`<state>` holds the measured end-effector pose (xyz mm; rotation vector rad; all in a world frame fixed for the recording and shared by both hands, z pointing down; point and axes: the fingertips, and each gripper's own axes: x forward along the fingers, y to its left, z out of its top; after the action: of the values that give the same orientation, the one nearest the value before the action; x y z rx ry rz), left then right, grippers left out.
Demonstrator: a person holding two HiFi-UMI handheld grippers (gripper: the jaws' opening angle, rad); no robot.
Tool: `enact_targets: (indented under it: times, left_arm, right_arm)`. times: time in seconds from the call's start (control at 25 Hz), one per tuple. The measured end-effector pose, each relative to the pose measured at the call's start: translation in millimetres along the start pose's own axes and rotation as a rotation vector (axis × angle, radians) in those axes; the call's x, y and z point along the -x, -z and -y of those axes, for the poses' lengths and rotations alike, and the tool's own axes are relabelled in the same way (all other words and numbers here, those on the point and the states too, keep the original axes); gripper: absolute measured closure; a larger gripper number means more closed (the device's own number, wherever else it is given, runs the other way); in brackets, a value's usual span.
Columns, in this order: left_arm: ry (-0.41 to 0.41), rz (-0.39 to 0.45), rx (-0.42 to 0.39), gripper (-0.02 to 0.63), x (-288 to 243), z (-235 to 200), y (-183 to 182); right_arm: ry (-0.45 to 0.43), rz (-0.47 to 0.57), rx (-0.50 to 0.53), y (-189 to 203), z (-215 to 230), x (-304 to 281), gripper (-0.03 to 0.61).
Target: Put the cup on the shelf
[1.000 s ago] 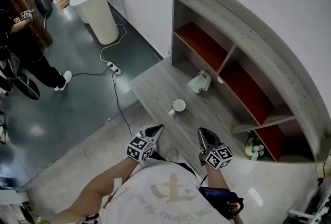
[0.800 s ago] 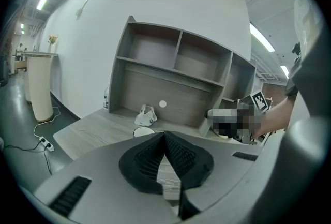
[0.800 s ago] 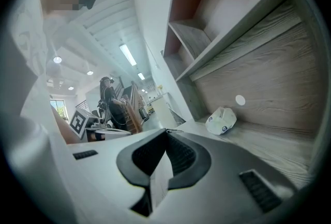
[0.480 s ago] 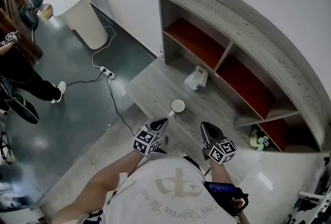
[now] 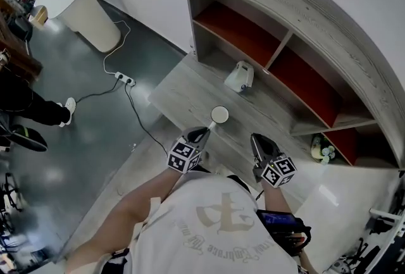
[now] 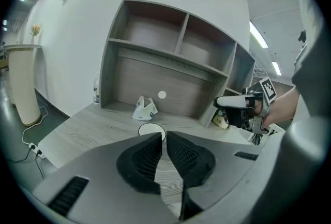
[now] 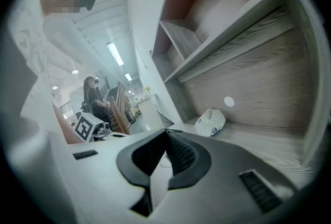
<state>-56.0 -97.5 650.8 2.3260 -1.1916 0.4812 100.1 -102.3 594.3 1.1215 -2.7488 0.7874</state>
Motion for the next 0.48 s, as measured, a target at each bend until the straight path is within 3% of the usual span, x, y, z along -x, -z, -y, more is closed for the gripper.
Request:
enact_targets:
  times: [0.08,0.16,0.28,0.32,0.48]
  left_arm:
    - [0.001,-0.013,0.004,0.580,-5,-4,4]
    - [0.002,-0.028,0.010,0.504,-10,-7,8]
    - [-0.003,-0.058,0.017,0.483,-19,-13,16]
    - [-0.005,-0.069,0.019,0.434,-22,-15,19]
    - [0.000,-0.104,0.024,0.366,-36,-19,29]
  right_arm:
    - [0.011,-0.005,-0.003,1,1,-1,0.574]
    - [0.018,-0.008,-0.005,3,1,-2,0.574]
    - [0.027,-0.013,-0.006,3,2,-5,0.574]
    - [0.030,-0.015,-0.007,3,2,-6,0.574]
    - [0.036,-0.023,-0.008,3,1,-8,0.574]
